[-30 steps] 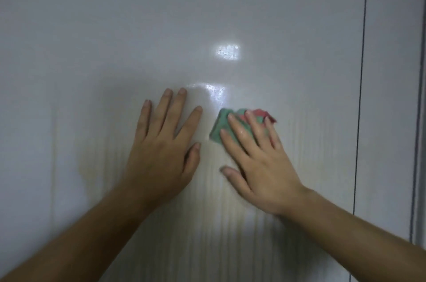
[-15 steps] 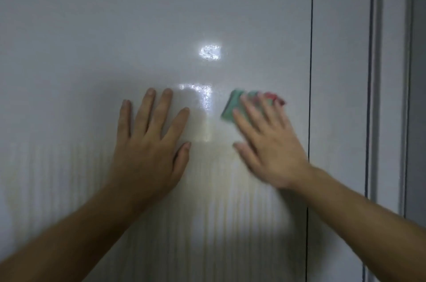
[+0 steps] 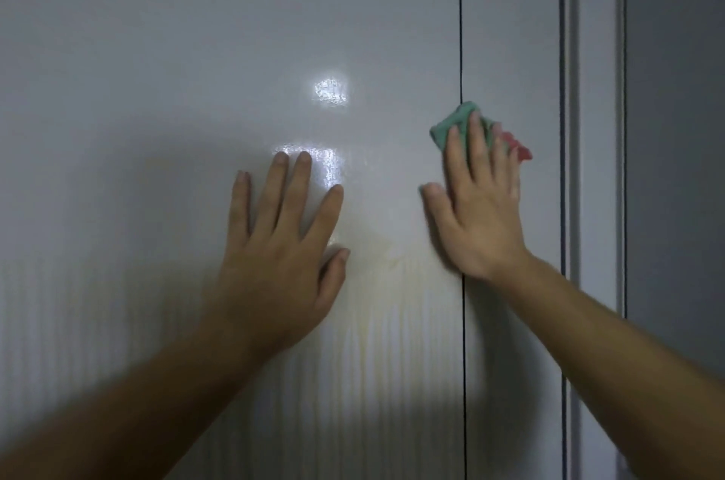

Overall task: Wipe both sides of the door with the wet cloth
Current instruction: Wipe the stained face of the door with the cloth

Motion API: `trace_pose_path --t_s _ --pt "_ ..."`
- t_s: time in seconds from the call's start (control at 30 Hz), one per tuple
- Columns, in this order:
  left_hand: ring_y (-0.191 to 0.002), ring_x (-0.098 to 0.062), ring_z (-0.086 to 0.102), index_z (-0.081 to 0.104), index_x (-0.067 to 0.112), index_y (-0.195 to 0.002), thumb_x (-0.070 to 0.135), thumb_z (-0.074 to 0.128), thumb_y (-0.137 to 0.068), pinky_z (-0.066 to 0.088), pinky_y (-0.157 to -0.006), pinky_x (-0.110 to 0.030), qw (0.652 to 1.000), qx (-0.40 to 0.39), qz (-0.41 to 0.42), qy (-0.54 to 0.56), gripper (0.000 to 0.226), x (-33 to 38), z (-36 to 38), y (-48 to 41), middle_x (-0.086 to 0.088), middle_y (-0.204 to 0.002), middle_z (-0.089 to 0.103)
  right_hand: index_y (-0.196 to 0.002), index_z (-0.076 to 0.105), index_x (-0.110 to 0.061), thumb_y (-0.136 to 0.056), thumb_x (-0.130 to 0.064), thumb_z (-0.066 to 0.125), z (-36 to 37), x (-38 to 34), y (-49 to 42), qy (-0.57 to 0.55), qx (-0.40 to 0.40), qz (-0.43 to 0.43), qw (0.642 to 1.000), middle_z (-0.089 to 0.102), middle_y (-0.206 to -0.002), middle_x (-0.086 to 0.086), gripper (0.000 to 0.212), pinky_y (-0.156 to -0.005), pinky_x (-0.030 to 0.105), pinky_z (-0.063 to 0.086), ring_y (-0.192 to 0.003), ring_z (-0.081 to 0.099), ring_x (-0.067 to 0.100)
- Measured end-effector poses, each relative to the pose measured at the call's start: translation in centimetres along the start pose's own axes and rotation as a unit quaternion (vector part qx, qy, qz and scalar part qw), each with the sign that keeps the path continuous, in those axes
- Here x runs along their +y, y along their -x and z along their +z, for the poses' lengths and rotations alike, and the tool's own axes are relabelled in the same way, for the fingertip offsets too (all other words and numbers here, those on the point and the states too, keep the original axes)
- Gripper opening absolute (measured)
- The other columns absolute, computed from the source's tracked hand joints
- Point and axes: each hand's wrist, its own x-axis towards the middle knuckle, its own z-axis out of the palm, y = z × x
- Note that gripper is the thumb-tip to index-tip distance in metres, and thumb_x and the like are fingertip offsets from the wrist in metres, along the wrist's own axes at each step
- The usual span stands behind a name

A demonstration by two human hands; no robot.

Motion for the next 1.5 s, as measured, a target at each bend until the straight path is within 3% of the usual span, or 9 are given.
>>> trace_pose_path --t_s 0.2,0.37,0.6,0.8,1.03,1.13,1.23,1.43,1.5 --pt "-0.155 -0.040 0.020 0.048 0.013 -0.152 0.040 0.046 -0.099 0.018 -0.122 -0.064 0.998 -0.006 0.064 0.020 0.059 1.7 0.6 -2.3 -0.020 -0.166 0.026 -0.162 0.010 -0.022 -0.106 -0.053 0.025 1.4 0.8 6.6 0.020 -0.038 -0.162 0.986 0.000 -0.171 0.004 0.067 -0.126 0.057 0.004 -0.158 -0.005 0.030" --pt "-0.155 -0.041 0.018 0.046 0.016 -0.153 0.043 0.042 -0.099 0.015 -0.121 -0.066 0.999 -0.024 0.048 -0.002 0.060 3.4 1.1 -3.4 -0.021 -0.166 0.026 -0.163 -0.002 -0.025 -0.106 -0.052 0.018 -1.0 5.6 -3.2 -0.030 0.014 0.023 0.999 -0.011 -0.171 0.002 0.066 -0.126 0.053 -0.004 -0.156 -0.015 0.025" --pt "-0.156 -0.039 0.019 0.048 0.014 -0.151 0.042 0.047 -0.097 0.018 -0.119 -0.068 0.997 -0.039 0.067 -0.003 0.061 6.0 1.7 -2.7 -0.021 -0.166 0.025 -0.163 -0.001 -0.020 -0.107 -0.048 0.024 1.1 6.8 6.9 -0.003 -0.028 -0.029 0.999 -0.011 -0.171 0.003 0.067 -0.126 0.053 -0.003 -0.157 -0.014 0.025" --pt "-0.155 -0.043 0.018 0.046 0.013 -0.153 0.045 0.043 -0.098 0.014 -0.118 -0.071 0.997 -0.044 0.054 -0.038 0.063 7.3 2.4 -3.2 -0.024 -0.166 0.024 -0.163 -0.005 -0.020 -0.108 -0.050 0.016 -1.1 8.3 -2.2 -0.025 0.006 0.015 1.000 -0.014 -0.171 0.003 0.065 -0.126 0.046 -0.012 -0.156 -0.018 0.023" --pt "-0.156 -0.042 0.017 0.043 0.014 -0.154 0.046 0.038 -0.099 0.012 -0.119 -0.070 0.996 -0.066 0.055 -0.037 0.064 7.9 1.9 -2.9 -0.022 -0.167 0.022 -0.161 -0.013 -0.029 -0.106 -0.052 0.019 2.6 6.1 15.8 -0.058 -0.063 0.070 0.994 -0.021 -0.169 -0.005 0.068 -0.126 0.055 -0.004 -0.155 -0.020 0.023" --pt "-0.156 -0.040 0.018 0.045 0.014 -0.153 0.046 0.038 -0.099 0.014 -0.120 -0.069 0.993 -0.080 0.080 -0.022 0.064 8.7 1.7 -2.1 -0.022 -0.167 0.022 -0.160 -0.013 -0.032 -0.105 -0.054 0.015 2.2 6.0 12.3 -0.078 -0.050 0.061 0.994 -0.024 -0.168 -0.005 0.066 -0.125 0.055 -0.006 -0.155 -0.023 0.022" --pt "-0.155 -0.039 0.021 0.047 0.013 -0.152 0.046 0.040 -0.098 0.016 -0.119 -0.069 0.994 -0.075 0.075 -0.014 0.063 9.2 1.6 -1.0 -0.022 -0.166 0.024 -0.163 -0.001 -0.022 -0.105 -0.052 0.014 1.3 4.8 7.3 -0.077 -0.007 0.078 0.994 -0.013 -0.170 0.003 0.067 -0.125 0.053 -0.008 -0.156 -0.018 0.026" --pt "-0.155 -0.038 0.022 0.049 0.011 -0.150 0.040 0.043 -0.097 0.016 -0.120 -0.068 0.995 -0.053 0.079 -0.001 0.061 8.6 2.0 0.7 -0.020 -0.167 0.024 -0.160 0.008 -0.024 -0.106 -0.051 0.030 3.1 3.5 15.8 -0.003 -0.068 -0.108 0.992 -0.001 -0.170 0.002 0.064 -0.125 0.058 0.008 -0.158 -0.003 0.031" --pt "-0.155 -0.039 0.022 0.049 0.011 -0.150 0.039 0.044 -0.096 0.017 -0.119 -0.068 0.996 -0.051 0.080 0.000 0.061 8.6 1.9 0.7 -0.020 -0.167 0.024 -0.161 0.004 -0.025 -0.106 -0.050 0.025 2.9 5.5 12.7 0.005 -0.048 -0.079 0.996 -0.005 -0.170 0.001 0.064 -0.126 0.055 0.002 -0.157 -0.007 0.029"
